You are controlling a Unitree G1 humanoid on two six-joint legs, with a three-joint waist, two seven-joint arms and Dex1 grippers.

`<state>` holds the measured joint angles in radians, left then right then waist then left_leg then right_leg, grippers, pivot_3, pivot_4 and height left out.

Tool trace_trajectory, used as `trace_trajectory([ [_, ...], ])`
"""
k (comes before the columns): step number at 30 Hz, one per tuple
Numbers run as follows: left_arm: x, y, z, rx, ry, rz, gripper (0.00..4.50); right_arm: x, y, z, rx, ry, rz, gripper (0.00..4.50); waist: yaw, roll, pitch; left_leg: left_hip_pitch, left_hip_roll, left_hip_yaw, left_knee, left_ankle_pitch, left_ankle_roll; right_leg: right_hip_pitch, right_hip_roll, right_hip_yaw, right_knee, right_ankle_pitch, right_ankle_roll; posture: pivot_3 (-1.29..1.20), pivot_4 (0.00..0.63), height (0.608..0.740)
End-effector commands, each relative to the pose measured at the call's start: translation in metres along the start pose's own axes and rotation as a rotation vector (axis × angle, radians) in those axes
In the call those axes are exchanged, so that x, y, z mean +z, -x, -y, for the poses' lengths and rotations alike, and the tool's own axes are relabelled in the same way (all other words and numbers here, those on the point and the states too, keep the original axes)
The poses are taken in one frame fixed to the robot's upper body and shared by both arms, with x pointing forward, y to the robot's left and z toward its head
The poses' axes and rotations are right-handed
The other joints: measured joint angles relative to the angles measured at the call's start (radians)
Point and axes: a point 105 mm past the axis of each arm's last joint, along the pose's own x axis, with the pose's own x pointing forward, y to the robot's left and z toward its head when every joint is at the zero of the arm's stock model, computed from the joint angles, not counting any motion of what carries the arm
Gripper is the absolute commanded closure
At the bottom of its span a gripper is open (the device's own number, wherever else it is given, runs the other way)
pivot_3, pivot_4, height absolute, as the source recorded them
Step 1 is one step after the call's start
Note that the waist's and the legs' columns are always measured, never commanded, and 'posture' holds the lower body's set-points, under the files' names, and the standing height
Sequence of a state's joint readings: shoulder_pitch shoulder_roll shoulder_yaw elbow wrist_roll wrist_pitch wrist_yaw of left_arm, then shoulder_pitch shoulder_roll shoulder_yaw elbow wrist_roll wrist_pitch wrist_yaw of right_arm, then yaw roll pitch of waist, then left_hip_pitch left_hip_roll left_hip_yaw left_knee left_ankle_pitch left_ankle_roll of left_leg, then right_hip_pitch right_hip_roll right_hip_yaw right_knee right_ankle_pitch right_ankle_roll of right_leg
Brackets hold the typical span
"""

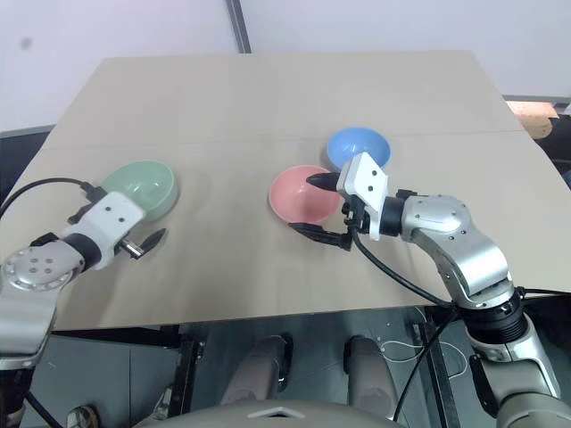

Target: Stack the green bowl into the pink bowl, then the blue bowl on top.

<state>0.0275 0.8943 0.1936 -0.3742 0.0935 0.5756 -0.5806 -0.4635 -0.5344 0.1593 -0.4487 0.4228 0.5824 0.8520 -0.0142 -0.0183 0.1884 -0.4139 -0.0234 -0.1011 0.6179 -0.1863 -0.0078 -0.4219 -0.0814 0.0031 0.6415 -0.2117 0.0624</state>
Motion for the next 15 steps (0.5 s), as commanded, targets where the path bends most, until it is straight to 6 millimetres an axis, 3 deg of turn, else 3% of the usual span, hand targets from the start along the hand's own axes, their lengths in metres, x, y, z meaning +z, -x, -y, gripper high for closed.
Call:
trace_trajectory([
  [1,0.000,-0.008,-0.006,0.040,-0.098,-0.036,0.51,0.008,0.002,-0.002,-0.009,0.045,0.024,0.03,0.000,0.000,0.000,0.000,0.000,0.000,0.000,0.000,0.000,0.000,0.000,0.000,0.000,0.000,0.000,0.00,0.150,0.740],
  [3,0.000,-0.011,-0.004,0.028,-0.116,-0.037,1.12,0.008,0.002,-0.002,-0.011,0.045,0.024,0.03,-0.001,0.000,0.000,0.000,0.000,0.000,0.000,0.000,0.000,0.000,0.000,0.000,0.000,0.000,0.000,0.00,0.150,0.740],
  [10,0.023,-0.016,-0.008,0.017,-0.166,0.056,4.47,-0.001,0.011,0.001,-0.048,0.043,0.002,0.03,0.000,0.000,0.000,0.000,0.000,0.000,0.000,0.000,0.000,0.000,0.000,0.000,0.000,0.001,0.001,0.00,0.150,0.740],
  [13,0.047,-0.014,-0.004,-0.017,-0.163,0.163,4.47,-0.004,0.015,0.002,-0.068,0.041,-0.009,0.03,0.000,0.000,0.000,0.000,0.000,0.000,0.000,0.000,0.000,0.000,0.000,0.000,0.000,0.001,0.001,0.00,0.150,0.740],
  [15,0.075,-0.010,0.000,-0.073,-0.153,0.279,4.47,-0.006,0.020,0.003,-0.095,0.038,-0.017,0.03,0.003,0.000,0.000,0.000,0.000,0.000,0.000,0.000,0.000,0.000,0.000,0.000,0.000,0.001,0.001,0.00,0.150,0.740],
])
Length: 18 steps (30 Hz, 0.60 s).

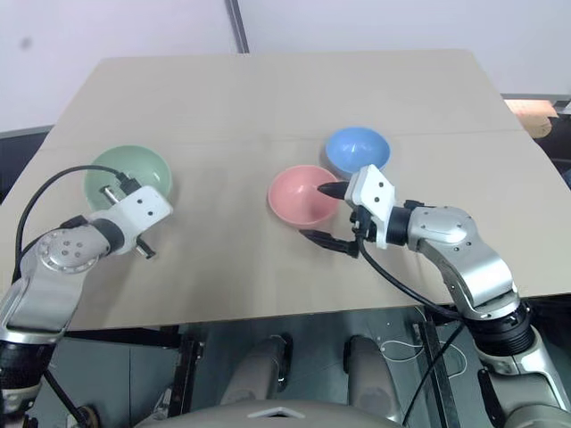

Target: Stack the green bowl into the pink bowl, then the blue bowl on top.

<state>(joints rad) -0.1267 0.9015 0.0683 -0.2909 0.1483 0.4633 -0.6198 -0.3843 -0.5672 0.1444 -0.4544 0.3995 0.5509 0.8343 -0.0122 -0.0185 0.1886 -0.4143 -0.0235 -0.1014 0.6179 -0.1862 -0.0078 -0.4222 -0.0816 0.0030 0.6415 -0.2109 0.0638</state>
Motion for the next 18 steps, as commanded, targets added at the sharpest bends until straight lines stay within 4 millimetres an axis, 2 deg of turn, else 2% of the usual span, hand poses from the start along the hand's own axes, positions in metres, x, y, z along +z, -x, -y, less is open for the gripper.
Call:
trace_trajectory([
  [1,0.058,0.006,-0.006,-0.045,-0.033,0.234,4.47,0.011,0.011,0.004,-0.060,0.051,0.026,0.03,0.003,0.000,0.000,0.000,0.000,0.000,0.000,0.000,0.000,0.000,0.000,0.000,0.000,0.000,0.000,0.00,0.150,0.740],
  [5,0.115,0.006,0.001,-0.194,-0.056,0.450,4.47,0.006,0.025,0.007,-0.130,0.044,0.001,0.03,0.009,-0.001,0.000,-0.001,-0.001,-0.001,0.002,0.000,0.000,0.001,0.000,-0.001,0.000,0.001,0.002,0.00,0.150,0.740],
  [8,0.154,0.007,0.019,-0.338,-0.170,0.626,4.47,0.002,0.037,0.007,-0.186,0.040,-0.025,0.03,0.002,-0.001,0.000,0.000,-0.001,0.000,0.003,0.000,0.000,0.002,-0.001,0.000,0.000,0.001,0.003,0.00,0.150,0.740],
  [11,0.171,0.009,0.037,-0.474,-0.284,0.725,4.47,-0.001,0.045,0.006,-0.231,0.042,-0.048,0.03,-0.006,-0.001,0.000,0.000,-0.001,0.001,0.003,0.000,0.000,0.002,0.000,0.001,0.000,0.001,0.003,0.00,0.150,0.740],
  [15,0.175,0.005,0.059,-0.631,-0.457,0.793,4.47,-0.004,0.052,0.006,-0.284,0.041,-0.072,0.03,-0.006,-0.001,0.000,0.001,0.000,0.002,0.003,0.000,0.000,0.002,0.001,0.002,0.001,0.001,0.003,0.00,0.150,0.740],
  [18,0.173,-0.004,0.062,-0.684,-0.491,0.786,3.38,-0.008,0.056,0.004,-0.307,0.041,-0.093,0.03,-0.001,-0.001,0.000,0.001,0.000,0.002,0.005,0.000,0.000,0.002,0.002,0.002,0.001,0.001,0.002,0.00,0.150,0.740],
])
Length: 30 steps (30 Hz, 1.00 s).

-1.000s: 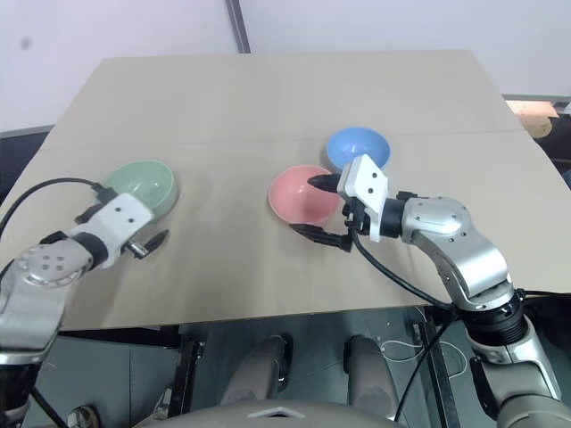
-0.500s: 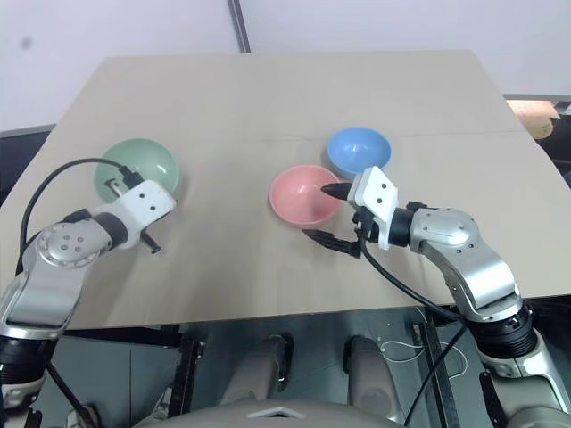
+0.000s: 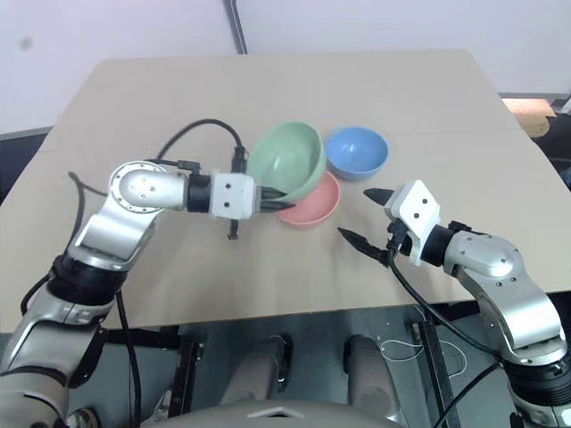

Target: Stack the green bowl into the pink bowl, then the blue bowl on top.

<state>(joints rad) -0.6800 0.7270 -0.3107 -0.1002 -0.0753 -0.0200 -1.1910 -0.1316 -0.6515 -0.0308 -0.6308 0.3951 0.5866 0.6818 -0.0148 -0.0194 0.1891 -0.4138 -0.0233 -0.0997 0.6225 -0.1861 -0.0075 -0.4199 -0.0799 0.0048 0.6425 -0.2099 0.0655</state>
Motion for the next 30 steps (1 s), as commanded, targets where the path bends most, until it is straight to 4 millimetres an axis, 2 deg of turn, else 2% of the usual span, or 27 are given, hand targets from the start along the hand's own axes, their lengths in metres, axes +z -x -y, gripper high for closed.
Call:
trace_trajectory([
  [1,0.000,-0.001,-0.006,-0.046,-0.069,0.014,3.03,0.009,0.007,0.003,-0.048,0.048,0.012,0.03,0.001,0.000,0.000,0.000,0.000,0.000,0.001,0.000,0.000,0.001,0.000,0.000,0.000,-0.001,-0.001,0.00,0.150,0.740],
  [6,0.001,0.006,-0.016,0.000,-0.037,0.029,0.78,0.002,0.009,0.007,-0.070,0.047,-0.010,0.03,0.000,0.000,0.000,-0.001,-0.001,0.000,0.003,0.000,0.000,0.001,0.000,0.001,0.000,0.001,0.003,0.00,0.150,0.740],
  [7,0.003,0.010,-0.017,0.000,-0.013,0.044,0.20,-0.001,0.009,0.009,-0.065,0.057,-0.022,0.03,0.000,0.000,0.000,-0.001,-0.001,0.000,0.003,0.000,0.000,0.001,0.000,0.001,0.000,0.001,0.003,0.00,0.150,0.740],
  [8,0.006,0.017,-0.019,0.009,0.047,0.066,0.09,-0.004,0.008,0.014,-0.064,0.071,-0.039,0.03,-0.001,0.000,0.000,-0.001,-0.001,0.000,0.003,0.000,0.000,0.001,0.000,0.001,0.000,0.001,0.003,0.00,0.150,0.740],
  [10,0.013,0.037,-0.028,0.078,0.155,0.124,0.09,-0.013,0.003,0.032,-0.074,0.141,-0.088,0.03,-0.007,0.000,0.001,-0.001,-0.001,0.000,0.004,0.000,0.000,0.001,0.000,0.001,0.000,0.001,0.003,0.00,0.150,0.740],
  [11,0.015,0.047,-0.033,0.161,0.150,0.135,0.09,-0.015,0.000,0.041,-0.072,0.174,-0.105,0.03,-0.012,0.000,0.001,-0.001,-0.001,0.001,0.005,0.000,0.000,0.001,0.000,0.002,0.000,0.001,0.001,0.00,0.150,0.740],
  [14,0.012,0.068,-0.030,0.265,0.336,0.182,0.09,-0.018,-0.010,0.062,-0.057,0.227,-0.118,0.03,-0.025,0.001,0.001,0.000,0.000,0.001,0.005,0.000,0.000,0.002,0.000,0.002,0.000,0.000,0.000,0.00,0.150,0.740],
  [15,0.015,0.076,-0.031,0.347,0.335,0.254,0.09,-0.019,-0.015,0.070,-0.054,0.255,-0.125,0.03,-0.029,0.001,0.001,0.001,0.000,0.001,0.005,0.000,0.000,0.003,0.000,0.002,0.000,0.001,0.001,0.00,0.150,0.740],
  [16,0.007,0.085,-0.027,0.443,0.347,0.236,0.09,-0.020,-0.021,0.077,-0.038,0.297,-0.137,0.03,-0.033,0.002,0.001,0.001,0.000,0.001,0.004,0.000,0.001,0.003,0.000,0.002,0.000,0.002,0.004,0.00,0.150,0.740],
  [19,-0.001,0.103,-0.001,0.479,0.488,0.235,0.09,-0.021,-0.044,0.095,0.019,0.393,-0.154,0.03,-0.044,0.001,0.002,0.001,0.000,0.003,0.004,0.000,0.001,0.002,0.000,0.004,0.000,0.002,0.004,0.00,0.150,0.740],
  [22,0.003,0.109,0.020,0.450,0.537,0.267,0.09,-0.021,-0.064,0.102,0.069,0.451,-0.159,0.03,-0.042,0.001,0.002,0.001,0.001,0.003,0.004,0.000,0.001,0.001,0.001,0.005,0.000,0.003,0.004,0.00,0.150,0.740],
  [27,0.001,0.114,0.030,0.541,0.593,0.247,0.09,-0.031,-0.091,0.104,0.155,0.501,-0.200,0.03,-0.026,0.001,0.002,0.001,0.000,0.003,0.004,0.000,0.001,0.002,0.001,0.005,0.000,0.005,0.000,0.00,0.150,0.740],
  [30,0.003,0.114,0.034,0.581,0.602,0.250,0.00,-0.044,-0.099,0.108,0.169,0.519,-0.265,0.86,-0.022,0.001,0.002,0.001,-0.001,0.002,0.004,0.000,0.000,0.002,0.001,0.005,0.000,0.005,0.000,0.00,0.150,0.740],
])
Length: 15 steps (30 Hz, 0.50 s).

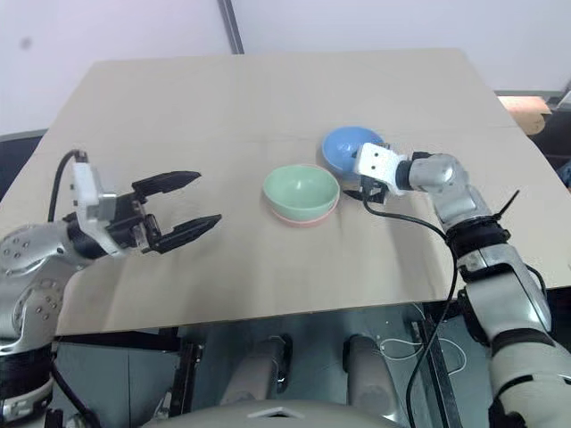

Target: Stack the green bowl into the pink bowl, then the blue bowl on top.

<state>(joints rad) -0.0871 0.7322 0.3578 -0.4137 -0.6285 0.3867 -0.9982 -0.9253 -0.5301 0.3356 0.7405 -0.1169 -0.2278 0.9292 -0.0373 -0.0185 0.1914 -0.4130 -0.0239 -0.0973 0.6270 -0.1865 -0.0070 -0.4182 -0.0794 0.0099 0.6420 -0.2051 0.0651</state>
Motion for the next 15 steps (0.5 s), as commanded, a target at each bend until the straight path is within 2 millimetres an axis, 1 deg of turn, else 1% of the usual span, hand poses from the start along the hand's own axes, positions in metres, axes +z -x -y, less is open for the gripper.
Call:
trace_trajectory([
  [1,0.016,0.002,0.005,0.039,-0.055,0.048,0.00,-0.008,-0.002,0.008,-0.004,0.061,-0.051,1.24,0.002,0.000,0.000,0.000,0.000,0.000,0.000,0.000,0.000,0.000,0.000,0.000,0.000,0.000,0.000,0.00,0.150,0.740],
  [3,0.011,0.003,0.004,0.088,-0.080,0.031,0.00,-0.011,-0.002,0.012,-0.014,0.086,-0.070,2.35,0.001,0.000,0.000,0.000,0.000,0.000,0.000,0.000,0.000,0.000,0.000,0.000,0.000,0.000,0.000,0.00,0.150,0.740],
  [7,0.008,0.004,0.003,0.130,-0.076,0.040,0.00,-0.013,0.002,0.022,-0.066,0.105,-0.073,4.32,-0.004,0.000,0.000,0.001,0.000,0.001,-0.001,0.000,0.000,0.000,0.000,0.002,0.000,0.000,-0.001,0.00,0.150,0.740],
  [8,0.007,0.004,0.002,0.141,-0.074,0.042,0.00,-0.013,0.006,0.026,-0.086,0.132,-0.079,4.48,-0.005,0.000,0.000,0.001,0.000,0.001,-0.001,0.000,0.000,0.000,0.000,0.002,0.000,0.000,-0.001,0.00,0.150,0.740],
  [11,0.002,0.004,-0.003,0.166,-0.065,0.043,0.00,-0.006,0.018,0.038,-0.121,0.177,-0.065,4.48,-0.005,0.001,0.000,0.001,0.000,0.002,-0.002,0.000,0.000,0.000,0.001,0.002,0.000,0.000,-0.002,0.00,0.150,0.740],
  [12,0.000,0.003,-0.007,0.188,-0.069,0.042,0.00,-0.001,0.022,0.042,-0.128,0.177,-0.040,4.48,-0.005,0.001,0.000,0.001,0.000,0.002,-0.002,0.000,0.000,0.000,0.001,0.003,0.000,0.000,-0.002,0.00,0.150,0.740],
  [13,-0.003,0.002,-0.012,0.214,-0.058,0.043,0.00,0.009,0.027,0.044,-0.125,0.167,0.002,4.48,-0.003,0.002,0.001,0.001,0.000,0.002,-0.002,0.000,0.000,0.000,0.001,0.003,0.000,0.000,-0.002,0.00,0.150,0.740],
  [15,-0.007,0.000,-0.019,0.238,-0.039,0.061,0.00,0.037,0.034,0.047,-0.131,0.115,0.126,4.48,-0.003,0.002,0.001,0.001,0.000,0.002,-0.002,0.000,0.000,0.000,0.001,0.003,0.000,0.001,-0.001,0.00,0.150,0.740],
])
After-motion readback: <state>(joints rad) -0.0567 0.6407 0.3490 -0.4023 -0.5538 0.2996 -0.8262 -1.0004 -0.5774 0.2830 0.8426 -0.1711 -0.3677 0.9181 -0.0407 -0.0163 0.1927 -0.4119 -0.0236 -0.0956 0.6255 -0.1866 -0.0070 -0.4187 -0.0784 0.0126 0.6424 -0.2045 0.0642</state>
